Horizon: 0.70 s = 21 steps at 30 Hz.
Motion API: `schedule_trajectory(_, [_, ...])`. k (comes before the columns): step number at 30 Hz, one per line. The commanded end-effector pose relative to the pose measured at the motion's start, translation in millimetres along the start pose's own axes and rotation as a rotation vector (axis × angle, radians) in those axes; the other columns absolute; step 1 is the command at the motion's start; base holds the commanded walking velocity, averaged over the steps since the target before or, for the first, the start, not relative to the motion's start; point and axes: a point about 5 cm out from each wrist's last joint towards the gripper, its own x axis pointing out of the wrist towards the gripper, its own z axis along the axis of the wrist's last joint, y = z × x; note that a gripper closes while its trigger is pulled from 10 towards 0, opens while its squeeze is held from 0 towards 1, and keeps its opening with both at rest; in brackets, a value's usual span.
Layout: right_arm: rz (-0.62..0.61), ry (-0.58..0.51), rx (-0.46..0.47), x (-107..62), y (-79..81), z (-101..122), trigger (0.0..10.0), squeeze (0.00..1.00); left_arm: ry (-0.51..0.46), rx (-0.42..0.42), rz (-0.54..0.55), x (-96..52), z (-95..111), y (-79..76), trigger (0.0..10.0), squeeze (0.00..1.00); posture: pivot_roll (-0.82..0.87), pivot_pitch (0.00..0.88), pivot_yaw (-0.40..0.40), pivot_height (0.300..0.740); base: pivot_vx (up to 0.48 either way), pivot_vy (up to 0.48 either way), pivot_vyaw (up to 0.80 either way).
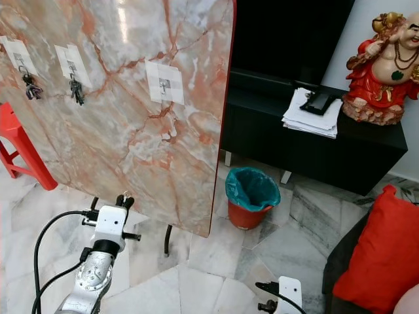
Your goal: Hang keys on a hook
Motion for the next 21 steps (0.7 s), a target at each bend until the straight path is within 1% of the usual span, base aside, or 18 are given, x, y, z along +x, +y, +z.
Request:
schedule_trajectory(1, [-0.01,-0.012,0.007,-0.4,-3.7,1.9,10.0,0.0,-0.055,-0.021,0.005,7.5,12.5,3.4,10.0,0.0,-0.04,0.0,-0.081,0.74,0.0,0.0,0.0])
schedule_trajectory(3, [-0.009,-0.011,0.003,-0.4,-3.5,1.8,10.0,0.0,-0.071,-0.017,0.006,9.4,18.4,4.6,10.0,0.0,-0.04,0.0,-0.082,0.74,0.0,0.0,0.0])
schedule_trajectory(5, [-0.007,-0.011,0.002,-0.3,-3.0,2.0,10.0,0.0,-0.078,-0.031,0.008,13.2,23.3,5.6,10.0,0.0,-0.04,0.0,-0.081,0.74,0.0,0.0,0.0])
schedule_trajectory(8, [-0.004,-0.01,-0.001,-0.1,-1.9,2.2,10.0,0.0,-0.068,-0.083,0.011,16.9,29.7,4.5,10.0,0.0,-0.04,0.0,-0.078,0.74,0.0,0.0,0.0])
schedule_trajectory(10, [-0.003,-0.01,-0.003,0.0,-1.2,2.1,10.0,0.0,-0.069,-0.107,0.006,17.1,31.0,3.4,10.0,0.0,-0.05,0.0,-0.076,0.74,0.0,0.0,0.0])
schedule_trajectory(15, [-0.006,-0.004,-0.01,-0.2,-1.5,0.6,10.0,0.0,-0.069,-0.133,-0.019,17.3,32.8,0.1,10.0,0.0,-0.04,0.0,-0.076,0.74,0.0,0.0,0.0])
schedule_trajectory(16, [-0.007,-0.001,-0.013,-0.2,-1.6,0.0,10.0,0.0,-0.065,-0.159,-0.011,17.9,34.1,0.3,10.0,0.0,-0.05,0.0,-0.075,0.74,0.0,0.0,0.0])
schedule_trajectory(17, [-0.007,-0.001,-0.013,-0.2,-1.6,0.0,10.0,0.0,-0.065,-0.159,-0.011,17.9,34.1,0.3,10.0,0.0,-0.05,0.0,-0.075,0.74,0.0,0.0,0.0])
schedule_trajectory(19, [-0.003,0.005,-0.027,-0.3,-1.1,-1.0,10.0,0.0,-0.065,-0.208,-0.023,21.4,39.1,-1.0,10.0,0.0,-0.04,0.0,-0.075,0.74,0.0,0.0,0.0])
schedule_trajectory(21, [-0.001,0.006,-0.028,-0.3,-0.6,-1.3,10.0,0.0,-0.055,-0.218,-0.041,22.4,39.0,-2.8,10.0,0.0,-0.03,0.0,-0.074,0.74,0.0,0.0,0.0])
